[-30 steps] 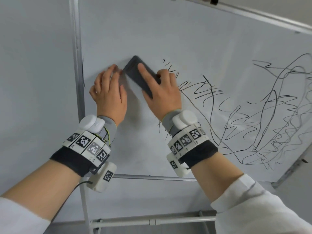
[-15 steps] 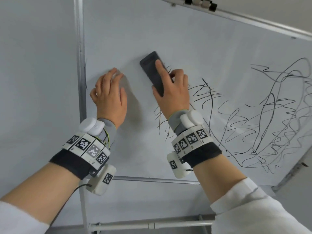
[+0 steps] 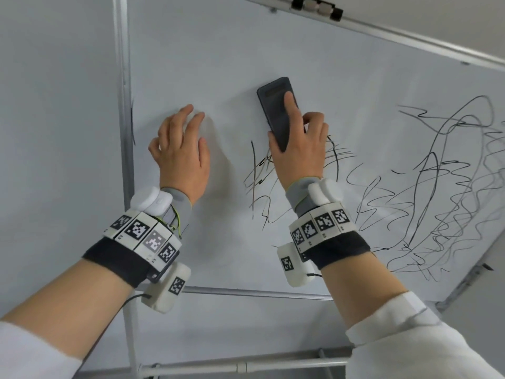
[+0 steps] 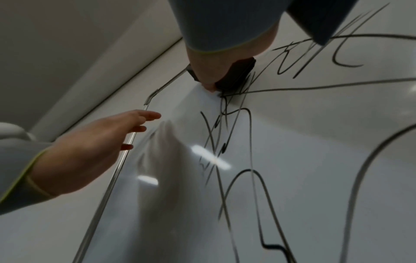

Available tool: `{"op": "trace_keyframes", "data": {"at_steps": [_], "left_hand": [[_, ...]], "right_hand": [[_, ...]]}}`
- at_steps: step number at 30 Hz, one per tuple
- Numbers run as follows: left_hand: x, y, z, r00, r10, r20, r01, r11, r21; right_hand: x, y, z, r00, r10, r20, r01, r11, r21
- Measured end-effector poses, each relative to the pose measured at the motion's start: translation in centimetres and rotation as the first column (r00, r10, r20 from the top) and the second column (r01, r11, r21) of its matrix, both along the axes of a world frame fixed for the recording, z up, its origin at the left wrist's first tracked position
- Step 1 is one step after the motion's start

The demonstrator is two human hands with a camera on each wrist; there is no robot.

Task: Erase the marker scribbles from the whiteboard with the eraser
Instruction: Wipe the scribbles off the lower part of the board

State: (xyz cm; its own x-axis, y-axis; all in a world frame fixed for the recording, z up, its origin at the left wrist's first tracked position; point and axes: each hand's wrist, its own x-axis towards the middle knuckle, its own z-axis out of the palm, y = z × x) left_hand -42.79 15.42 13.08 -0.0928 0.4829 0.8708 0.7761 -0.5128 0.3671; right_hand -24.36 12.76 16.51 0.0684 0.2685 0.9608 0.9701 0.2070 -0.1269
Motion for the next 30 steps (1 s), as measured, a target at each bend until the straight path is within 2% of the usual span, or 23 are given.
{"op": "trace_keyframes", "data": {"at_steps": [5,8,13,16,19,23,25,27,30], "left_hand": [[0.8,0.1,0.1,1.0,-0.001,-0.008,0.001,1.0,0.012],[1.3,0.0,0.1,1.0,0.003,0.004,-0.003,1.0,0.014],[1.9,0.2,0.2,1.0,-0.007,-0.01,0.007,1.0,0.017],[2.1,0.3,0.2,1.0,0.001,-0.004,-0.001,1.0,0.015],[2.2,0.3,0.1,1.0,0.01,0.001,-0.01,1.0,0.015],[2.3,0.4,0.3,1.0,0.019,0.0,-0.019,1.0,0.011],[2.3,0.5,0.2,1.0,0.023,-0.006,-0.023,1.0,0.012],[2.3,0.5,0.2,1.0,0.02,-0.007,-0.02,1.0,0.009],[2.5,0.4,0.0,1.0,0.015,-0.009,-0.015,1.0,-0.005]], "right_hand": [[0.5,-0.3,-1.3,0.982,0.06,0.18,-0.064,0.998,0.018],[0.9,-0.5,-1.4,0.968,0.082,0.236,-0.084,0.996,0.001],[2.0,-0.1,1.2,0.988,0.042,0.15,-0.046,0.999,0.026],[2.2,0.3,1.7,0.989,0.021,0.148,-0.03,0.998,0.06],[1.9,0.4,0.0,0.976,0.043,0.211,-0.06,0.996,0.072],[1.5,-0.1,-4.2,0.933,0.089,0.348,-0.083,0.996,-0.032],[1.6,-0.3,-4.8,0.919,0.099,0.382,-0.082,0.995,-0.061],[1.8,-0.2,-3.7,0.924,0.102,0.369,-0.092,0.995,-0.043],[2.6,0.1,-1.1,0.966,0.074,0.246,-0.081,0.997,0.019]]}}
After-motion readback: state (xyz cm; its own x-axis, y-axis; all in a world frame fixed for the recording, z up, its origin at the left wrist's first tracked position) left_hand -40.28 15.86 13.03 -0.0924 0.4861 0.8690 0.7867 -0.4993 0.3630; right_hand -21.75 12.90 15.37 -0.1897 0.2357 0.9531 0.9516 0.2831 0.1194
